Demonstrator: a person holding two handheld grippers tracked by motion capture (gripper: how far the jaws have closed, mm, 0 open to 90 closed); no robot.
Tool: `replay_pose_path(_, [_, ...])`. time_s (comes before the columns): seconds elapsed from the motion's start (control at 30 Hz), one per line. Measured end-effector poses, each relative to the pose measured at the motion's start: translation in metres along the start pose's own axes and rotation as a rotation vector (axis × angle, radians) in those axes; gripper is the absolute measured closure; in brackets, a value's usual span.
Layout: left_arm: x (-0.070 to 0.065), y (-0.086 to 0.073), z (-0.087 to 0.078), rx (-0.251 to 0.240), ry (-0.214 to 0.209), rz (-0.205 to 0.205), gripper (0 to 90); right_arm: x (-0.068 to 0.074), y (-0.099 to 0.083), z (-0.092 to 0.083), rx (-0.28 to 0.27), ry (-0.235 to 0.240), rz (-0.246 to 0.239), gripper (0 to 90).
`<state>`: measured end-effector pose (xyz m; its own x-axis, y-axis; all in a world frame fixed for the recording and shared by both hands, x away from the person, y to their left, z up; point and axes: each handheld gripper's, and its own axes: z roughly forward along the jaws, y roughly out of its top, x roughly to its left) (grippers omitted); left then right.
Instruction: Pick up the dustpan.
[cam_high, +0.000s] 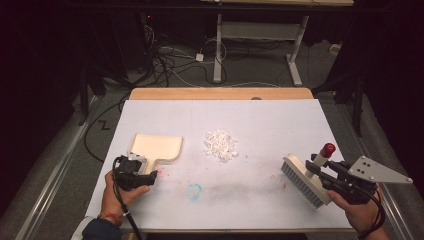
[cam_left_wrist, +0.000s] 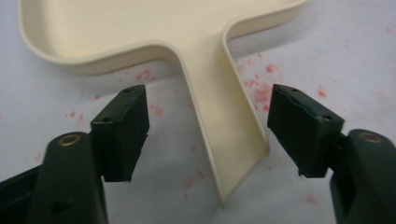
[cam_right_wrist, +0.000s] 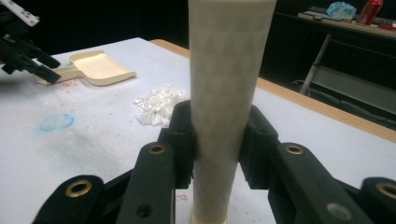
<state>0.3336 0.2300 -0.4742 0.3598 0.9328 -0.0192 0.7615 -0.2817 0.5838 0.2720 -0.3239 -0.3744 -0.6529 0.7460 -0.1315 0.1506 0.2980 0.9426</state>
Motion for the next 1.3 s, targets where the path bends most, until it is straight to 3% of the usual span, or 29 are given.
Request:
replay_pose_path(0.07, [-0.001, 0.011, 0.011, 0.029, 0.016, 0.001, 31.7, 0.001, 0.000, 0.000, 0.005, 0.000, -0.001, 70.4])
replay_pose_path(0.27, [0.000, 0.018, 0.017, 0.027, 0.002, -0.041, 35.7, 0.001, 0.000, 0.000, 0.006, 0.002, -0.004, 70.4])
replay_pose_path(0.4, [0.002, 0.019, 0.016, 0.025, 0.001, -0.050, 49.1, 0.002, -0.001, 0.002, 0.013, 0.009, -0.007, 70.3])
replay_pose_path(0.63, [0.001, 0.019, 0.017, 0.019, 0.008, -0.020, 62.9, 0.002, -0.001, 0.004, 0.019, 0.013, -0.004, 70.3])
replay_pose_path(1.2, [-0.004, 0.018, 0.010, 0.001, 0.024, 0.076, 63.7, 0.001, -0.003, 0.007, 0.030, 0.014, -0.002, 70.4])
replay_pose_path(1.3, [-0.009, 0.019, 0.002, -0.006, 0.020, 0.130, 63.8, 0.000, -0.003, 0.006, 0.027, 0.009, 0.001, 70.4])
